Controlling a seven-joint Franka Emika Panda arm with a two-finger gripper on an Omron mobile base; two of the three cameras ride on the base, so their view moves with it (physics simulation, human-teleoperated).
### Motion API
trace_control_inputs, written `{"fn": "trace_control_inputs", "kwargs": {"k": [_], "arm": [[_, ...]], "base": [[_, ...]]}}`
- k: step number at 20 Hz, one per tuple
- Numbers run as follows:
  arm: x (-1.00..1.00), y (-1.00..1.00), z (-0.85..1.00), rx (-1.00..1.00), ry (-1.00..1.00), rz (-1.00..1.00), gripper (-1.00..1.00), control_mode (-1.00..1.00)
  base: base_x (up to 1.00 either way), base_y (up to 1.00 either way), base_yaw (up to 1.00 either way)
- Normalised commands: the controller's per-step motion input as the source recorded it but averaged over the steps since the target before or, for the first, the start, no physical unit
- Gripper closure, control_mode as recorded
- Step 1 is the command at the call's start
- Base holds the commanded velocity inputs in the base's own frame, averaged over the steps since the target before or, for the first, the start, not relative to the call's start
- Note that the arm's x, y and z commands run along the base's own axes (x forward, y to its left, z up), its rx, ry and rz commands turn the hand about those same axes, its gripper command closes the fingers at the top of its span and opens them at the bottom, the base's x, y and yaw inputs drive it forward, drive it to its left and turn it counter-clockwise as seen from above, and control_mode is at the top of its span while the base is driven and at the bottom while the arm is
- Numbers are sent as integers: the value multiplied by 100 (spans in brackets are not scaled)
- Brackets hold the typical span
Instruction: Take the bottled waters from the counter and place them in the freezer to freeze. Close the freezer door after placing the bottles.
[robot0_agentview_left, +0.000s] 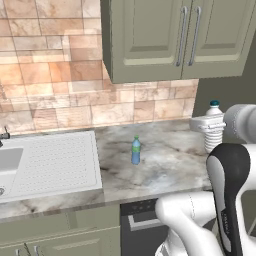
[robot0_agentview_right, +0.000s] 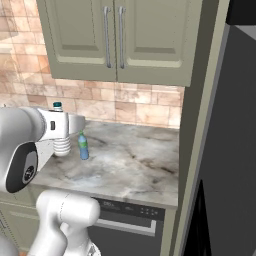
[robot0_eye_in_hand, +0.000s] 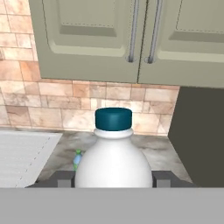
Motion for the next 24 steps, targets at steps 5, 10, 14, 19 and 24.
{"fn": "trace_control_inputs", "kwargs": {"k": [5, 10, 14, 19, 24], "arm": [[0, 0, 0, 0, 0, 0, 100, -100], [0, 0, 0, 0, 0, 0, 100, 100], [0, 0, 0, 0, 0, 0, 100, 100], [0, 0, 0, 0, 0, 0, 100, 100], [0, 0, 0, 0, 0, 0, 100, 100]], "base": [[0, 0, 0], [-7, 0, 0], [-36, 0, 0], [-51, 3, 0], [-65, 0, -1]]}}
